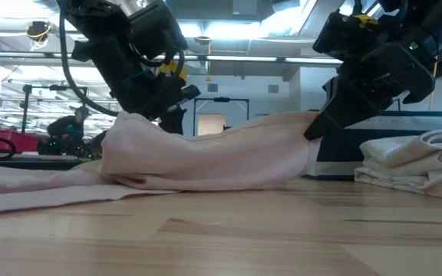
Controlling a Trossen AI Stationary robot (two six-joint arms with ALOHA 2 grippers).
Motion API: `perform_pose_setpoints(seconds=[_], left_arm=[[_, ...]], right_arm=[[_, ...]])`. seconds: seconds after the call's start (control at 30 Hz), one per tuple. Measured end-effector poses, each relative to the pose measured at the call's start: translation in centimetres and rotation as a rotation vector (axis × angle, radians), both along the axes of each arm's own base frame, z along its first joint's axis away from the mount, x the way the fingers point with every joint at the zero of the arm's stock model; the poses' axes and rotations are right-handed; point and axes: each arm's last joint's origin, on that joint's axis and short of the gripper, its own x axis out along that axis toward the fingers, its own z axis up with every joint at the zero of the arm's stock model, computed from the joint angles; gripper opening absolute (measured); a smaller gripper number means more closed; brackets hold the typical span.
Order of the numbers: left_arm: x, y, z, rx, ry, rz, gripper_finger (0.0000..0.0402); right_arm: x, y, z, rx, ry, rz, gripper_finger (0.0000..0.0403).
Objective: Fold towel
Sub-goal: Fold the light brown towel
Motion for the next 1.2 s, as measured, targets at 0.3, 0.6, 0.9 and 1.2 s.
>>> perform_pose_setpoints(seconds=[0.3,0.6,0.9,1.2], left_arm=[[0.2,-0.2,-0.9,-0.072,0.05,-0.121,0.0127],[0.4,-0.1,-0.7,-0.018,0.005,0.043,0.0021],[-1.1,-2.5,9.5,-0.162,-0.271,0.356,0.0004],[-8.9,-2.5,23.0,-0.537,-0.664,0.542,0.0003]], right_arm=[[0.0,0.0,0.0,0.001,-0.002,0.0,0.0005],[0.0,0.0,0.0,0.001,-0.002,0.0,0.0005],[0.1,-0.1,4.2,-0.052,-0.08,0.026,0.0005],[-2.2,-1.8,16.9,-0.296,-0.377,-0.025,0.0005]])
